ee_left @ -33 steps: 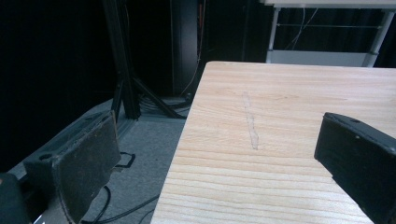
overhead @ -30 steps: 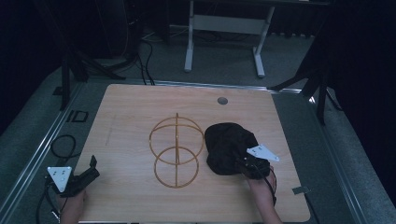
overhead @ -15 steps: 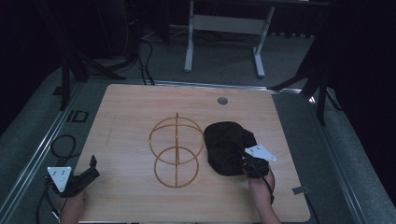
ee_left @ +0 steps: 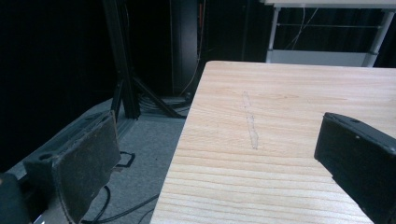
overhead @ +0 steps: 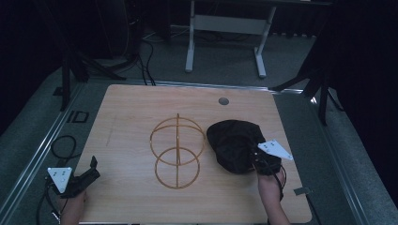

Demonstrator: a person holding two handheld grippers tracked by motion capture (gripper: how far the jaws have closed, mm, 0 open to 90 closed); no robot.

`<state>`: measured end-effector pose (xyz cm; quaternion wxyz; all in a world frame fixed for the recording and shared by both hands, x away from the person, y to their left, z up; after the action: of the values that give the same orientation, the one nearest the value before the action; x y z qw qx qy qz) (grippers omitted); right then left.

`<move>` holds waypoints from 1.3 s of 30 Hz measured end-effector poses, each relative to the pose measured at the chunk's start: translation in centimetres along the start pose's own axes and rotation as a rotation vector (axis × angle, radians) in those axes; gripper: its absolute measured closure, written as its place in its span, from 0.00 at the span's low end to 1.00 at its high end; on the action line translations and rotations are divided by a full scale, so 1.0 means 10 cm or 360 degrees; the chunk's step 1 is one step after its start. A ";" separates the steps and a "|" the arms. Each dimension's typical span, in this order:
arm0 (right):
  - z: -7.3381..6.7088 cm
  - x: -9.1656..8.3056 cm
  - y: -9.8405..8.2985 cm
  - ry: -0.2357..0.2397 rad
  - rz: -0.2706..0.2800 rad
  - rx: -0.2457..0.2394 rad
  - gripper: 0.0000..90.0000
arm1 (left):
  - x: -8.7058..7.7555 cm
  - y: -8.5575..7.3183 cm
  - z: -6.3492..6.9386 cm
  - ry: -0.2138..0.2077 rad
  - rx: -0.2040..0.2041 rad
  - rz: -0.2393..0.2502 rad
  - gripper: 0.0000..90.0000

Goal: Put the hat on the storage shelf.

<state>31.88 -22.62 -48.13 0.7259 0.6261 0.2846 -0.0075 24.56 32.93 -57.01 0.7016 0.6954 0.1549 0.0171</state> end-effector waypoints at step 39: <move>0.08 -0.96 1.40 0.0031 0.0498 -0.0095 0.96 | 0.00 0.00 0.00 0.0001 0.0005 -0.0010 0.01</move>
<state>29.29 -23.70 -31.38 0.7336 0.6411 0.1908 0.1203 24.59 32.95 -57.00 0.7005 0.6960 0.1573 0.0147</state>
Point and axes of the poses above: each handheld gripper's, and its own axes: x roughly forward along the jaws, y roughly out of its top, z roughly to its right, the point moved 3 cm from there along x, roughly forward along the jaws, and after that the axes turned 4 degrees about y, right-handed, at the moved point
